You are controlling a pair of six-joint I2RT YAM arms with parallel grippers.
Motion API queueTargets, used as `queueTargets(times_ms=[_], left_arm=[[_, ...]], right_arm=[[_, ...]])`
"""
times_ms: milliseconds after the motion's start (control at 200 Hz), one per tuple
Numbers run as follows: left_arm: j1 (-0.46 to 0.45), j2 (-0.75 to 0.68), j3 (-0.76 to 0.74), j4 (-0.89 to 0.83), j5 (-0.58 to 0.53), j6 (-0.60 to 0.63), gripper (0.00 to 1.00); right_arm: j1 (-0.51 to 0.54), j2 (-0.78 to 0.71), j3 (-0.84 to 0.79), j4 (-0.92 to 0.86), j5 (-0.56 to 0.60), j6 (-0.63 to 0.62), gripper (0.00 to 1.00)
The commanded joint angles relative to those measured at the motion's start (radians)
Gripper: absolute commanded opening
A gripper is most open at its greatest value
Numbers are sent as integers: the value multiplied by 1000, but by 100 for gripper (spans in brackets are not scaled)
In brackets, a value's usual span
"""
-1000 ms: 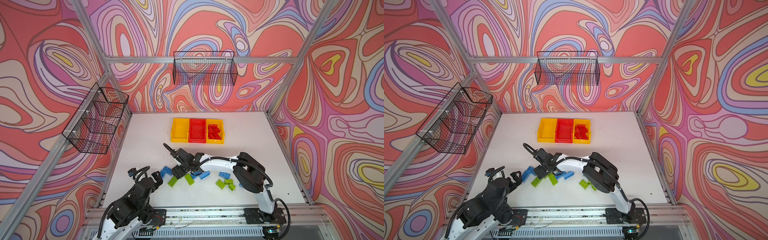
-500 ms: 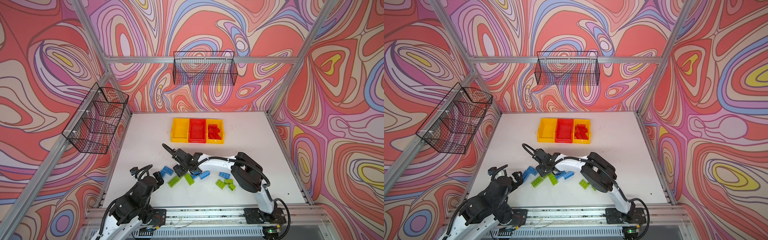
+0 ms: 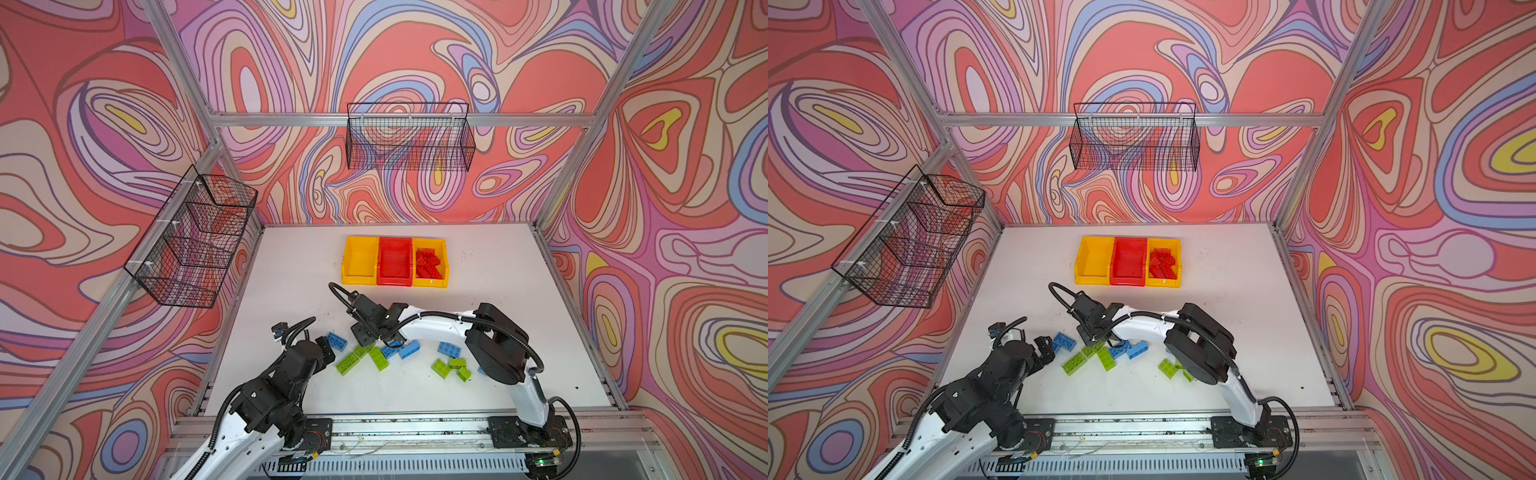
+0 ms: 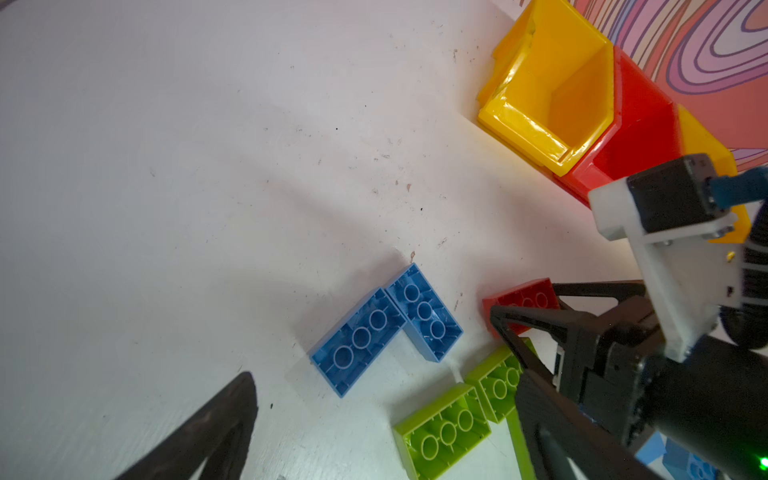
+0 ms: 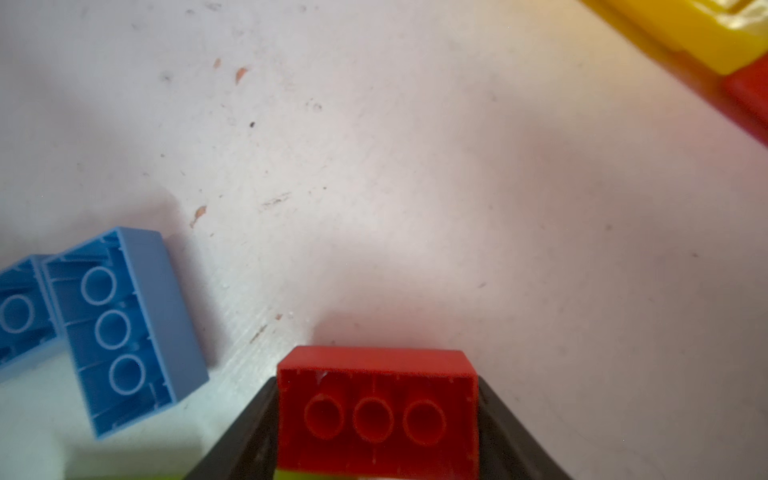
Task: Sort the legos into containers by color
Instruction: 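Carry the red brick into the yellow bin and open the right gripper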
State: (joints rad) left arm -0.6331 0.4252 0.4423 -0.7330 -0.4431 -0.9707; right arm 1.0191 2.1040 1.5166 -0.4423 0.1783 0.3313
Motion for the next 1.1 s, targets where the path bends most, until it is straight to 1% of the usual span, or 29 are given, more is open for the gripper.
queueTargets(times_ms=[0,125,145,210,320,361,531,676,691,746,796,826,926,1097], left_arm=[[6,74,46,105,11,69,100],[8,194,65,200,61,111,100],[7,214,102,216,73,116,100],[7,277,121,269,108,134,100],[7,377,150,356,166,156,100],[7,414,162,382,185,160,100],[6,571,235,451,277,187,100],[6,670,287,461,332,202,100],[6,677,290,489,336,203,100],[6,698,295,507,350,204,100],[6,712,297,518,362,204,100],[6,720,298,520,367,205,100],[6,738,300,517,378,208,100],[6,746,292,509,367,216,100]], right_arm=[[-49,-113,-46,7,61,15,57],[-125,-210,-129,25,69,15,57],[-137,-224,-141,28,71,15,57],[-187,-274,-178,33,74,12,56],[-267,-337,-216,33,89,-5,56],[-296,-381,-226,31,90,-11,56],[-417,-427,-239,44,85,-28,56],[-494,-402,-221,81,66,-25,56],[-498,-396,-217,86,62,-23,56],[-513,-368,-196,95,49,-22,56],[-522,-349,-171,97,44,-23,56],[-524,-306,-151,97,45,-23,56],[-540,-243,-91,88,53,-25,56],[-568,-155,13,80,51,-34,56]])
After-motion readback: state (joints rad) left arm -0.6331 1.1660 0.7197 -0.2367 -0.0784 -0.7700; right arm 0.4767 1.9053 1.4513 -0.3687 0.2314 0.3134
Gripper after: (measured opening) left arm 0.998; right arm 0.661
